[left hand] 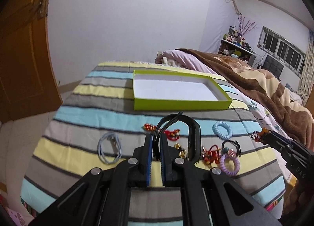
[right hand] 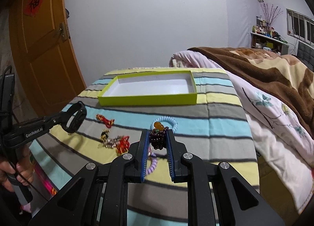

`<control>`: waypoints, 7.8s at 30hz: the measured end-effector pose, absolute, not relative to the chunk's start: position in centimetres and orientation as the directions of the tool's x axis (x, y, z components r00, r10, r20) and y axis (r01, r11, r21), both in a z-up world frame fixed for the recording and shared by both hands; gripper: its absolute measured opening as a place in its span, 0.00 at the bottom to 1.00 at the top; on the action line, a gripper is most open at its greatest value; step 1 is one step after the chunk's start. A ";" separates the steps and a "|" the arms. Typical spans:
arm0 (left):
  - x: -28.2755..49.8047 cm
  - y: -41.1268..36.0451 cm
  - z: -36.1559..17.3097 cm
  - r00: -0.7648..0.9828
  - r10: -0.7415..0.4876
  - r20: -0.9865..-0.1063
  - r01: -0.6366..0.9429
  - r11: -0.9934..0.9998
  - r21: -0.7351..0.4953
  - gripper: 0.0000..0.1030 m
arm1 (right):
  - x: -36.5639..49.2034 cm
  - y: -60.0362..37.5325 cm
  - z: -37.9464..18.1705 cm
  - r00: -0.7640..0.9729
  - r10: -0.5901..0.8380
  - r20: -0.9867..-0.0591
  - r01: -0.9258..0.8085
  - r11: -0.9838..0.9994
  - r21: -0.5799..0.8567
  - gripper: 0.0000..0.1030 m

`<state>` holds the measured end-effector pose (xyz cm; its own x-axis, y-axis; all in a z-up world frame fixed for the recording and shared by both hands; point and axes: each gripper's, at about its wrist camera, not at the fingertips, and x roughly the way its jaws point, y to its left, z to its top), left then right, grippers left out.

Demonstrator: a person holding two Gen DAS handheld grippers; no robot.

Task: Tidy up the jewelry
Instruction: 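Carry the black band into the green box with the left tool while the right drops the bracelet there, then open both tools and withdraw them from the green box, then grasp the grey cord tie with the left tool while the right grasps the pink-button tie, then lower the grey cord tie into the box with the left tool while the right releases the pink-button tie there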

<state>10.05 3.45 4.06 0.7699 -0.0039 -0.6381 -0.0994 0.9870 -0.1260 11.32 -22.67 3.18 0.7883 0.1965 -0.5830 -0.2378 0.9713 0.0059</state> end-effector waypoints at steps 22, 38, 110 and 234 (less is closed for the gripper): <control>22.2 3.6 4.9 0.796 0.088 -0.599 -0.099 0.995 0.014 0.08 | 25.8 -22.1 4.4 0.787 0.201 -0.584 -0.267 0.963 -0.028 0.17; 31.3 5.6 0.9 0.707 0.128 -0.696 -0.123 0.991 0.058 0.08 | 36.9 -22.8 -0.3 0.686 0.166 -0.708 -0.229 0.973 0.005 0.17; 4.3 2.7 3.4 0.830 0.100 -0.549 -0.150 0.988 -0.047 0.09 | 6.4 -20.9 2.1 0.781 0.217 -0.585 -0.291 0.956 -0.034 0.33; 25.9 6.7 0.6 0.761 0.082 -0.644 -0.125 0.992 -0.020 0.02 | 32.4 -22.0 -0.8 0.725 0.122 -0.677 -0.250 0.964 -0.094 0.21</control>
